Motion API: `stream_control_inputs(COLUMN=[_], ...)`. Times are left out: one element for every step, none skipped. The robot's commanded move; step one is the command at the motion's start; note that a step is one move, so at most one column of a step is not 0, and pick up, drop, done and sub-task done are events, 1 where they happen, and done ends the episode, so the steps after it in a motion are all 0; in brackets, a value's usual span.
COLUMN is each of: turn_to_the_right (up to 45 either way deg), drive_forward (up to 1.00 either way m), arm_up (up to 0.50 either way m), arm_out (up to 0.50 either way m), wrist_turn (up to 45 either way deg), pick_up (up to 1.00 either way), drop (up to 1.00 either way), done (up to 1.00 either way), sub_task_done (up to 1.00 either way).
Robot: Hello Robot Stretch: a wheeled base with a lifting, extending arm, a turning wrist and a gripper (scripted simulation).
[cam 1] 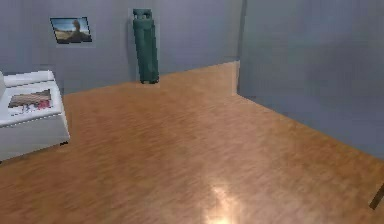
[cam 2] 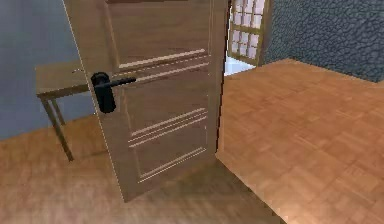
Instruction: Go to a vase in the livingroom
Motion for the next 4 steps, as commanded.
stream_control_inputs(turn_to_the_right=[0.0,3.0,0.0,0.0], drive_forward=[1.0,0.0,1.0,1.0], arm_up=[0.0,0.0,0.0,0.0], arm_out=[0.0,0.0,0.0,0.0], wrist_turn=[0.0,0.0,0.0,0.0], pick_up=[0.0,0.0,0.0,0.0], drop=[0.0,0.0,0.0,0.0], done=[0.0,0.0,0.0,0.0], sub_task_done=[0.0,0.0,0.0,0.0])
